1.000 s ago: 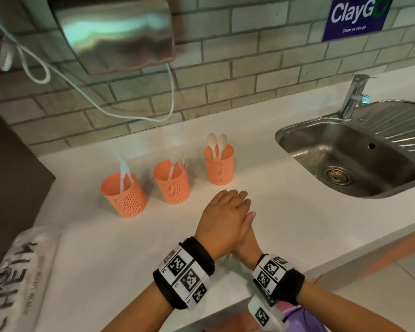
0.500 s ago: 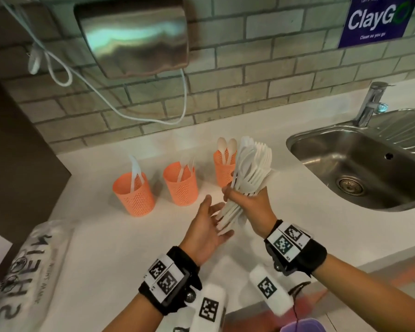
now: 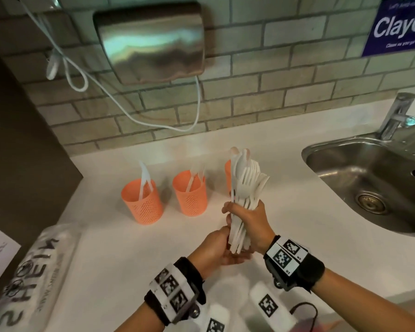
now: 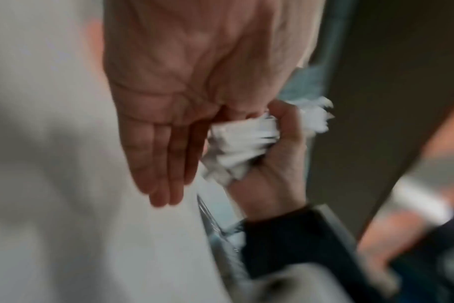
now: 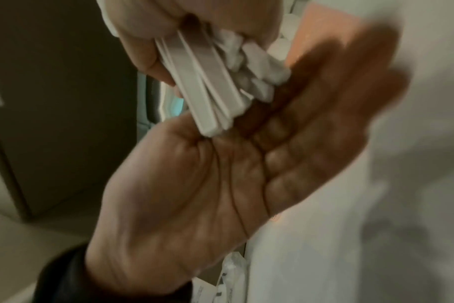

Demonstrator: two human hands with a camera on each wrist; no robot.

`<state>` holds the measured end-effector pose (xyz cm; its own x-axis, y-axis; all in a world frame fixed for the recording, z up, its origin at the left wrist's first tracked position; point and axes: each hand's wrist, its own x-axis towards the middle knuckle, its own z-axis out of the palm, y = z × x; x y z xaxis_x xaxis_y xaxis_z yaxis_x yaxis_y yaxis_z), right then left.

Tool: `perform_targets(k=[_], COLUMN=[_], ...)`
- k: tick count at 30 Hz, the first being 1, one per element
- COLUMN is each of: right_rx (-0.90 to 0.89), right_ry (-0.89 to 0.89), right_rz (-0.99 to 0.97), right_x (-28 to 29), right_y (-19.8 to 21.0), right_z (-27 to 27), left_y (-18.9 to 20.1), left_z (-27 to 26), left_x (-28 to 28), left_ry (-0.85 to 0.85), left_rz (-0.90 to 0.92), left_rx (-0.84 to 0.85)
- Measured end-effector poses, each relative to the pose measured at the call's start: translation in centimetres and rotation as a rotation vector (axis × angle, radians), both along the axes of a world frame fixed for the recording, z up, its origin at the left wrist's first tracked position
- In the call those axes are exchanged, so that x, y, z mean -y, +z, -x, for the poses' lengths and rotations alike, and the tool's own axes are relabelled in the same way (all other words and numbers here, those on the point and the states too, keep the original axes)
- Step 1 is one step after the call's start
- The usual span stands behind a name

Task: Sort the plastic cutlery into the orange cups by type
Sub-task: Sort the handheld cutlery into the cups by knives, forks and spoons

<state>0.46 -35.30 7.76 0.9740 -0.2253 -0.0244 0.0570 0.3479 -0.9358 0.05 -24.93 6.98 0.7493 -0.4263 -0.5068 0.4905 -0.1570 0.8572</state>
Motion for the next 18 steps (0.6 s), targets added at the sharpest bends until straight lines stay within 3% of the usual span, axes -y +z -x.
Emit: perform_targets(k=[2,4,7,9,18], right_rx=[-0.059,-0.119,-0.187,-0.222,-0.288], right_ry=[0.115,0.218,0.307,0.369,0.572], right_rz=[-0.058,-0.069,-0.059,-0.092,-0.177], right_x=[0.8,1.4,2.0,2.1,3.0], right_y=[-0.4,-1.1,-2.1,-2.4,-3.4], right_z=[-0.3,-0.6,-0.7,-0.7,-0.2], left_y=[-0.4,-0.3,1.1,2.0,0.9], left_z=[-0.8,-1.9,-3.4,-4.2,-4.0], left_x=[-1.0,-1.9,-2.7,-2.7,0.4], left_ry=[-0.149,-0.099,0.13,0.208,0.193], left_rz=[-0.277,-0.278,-0.048,0.011,-0.036], left_rx=[0.307,0.447,0.461,0.542,0.527])
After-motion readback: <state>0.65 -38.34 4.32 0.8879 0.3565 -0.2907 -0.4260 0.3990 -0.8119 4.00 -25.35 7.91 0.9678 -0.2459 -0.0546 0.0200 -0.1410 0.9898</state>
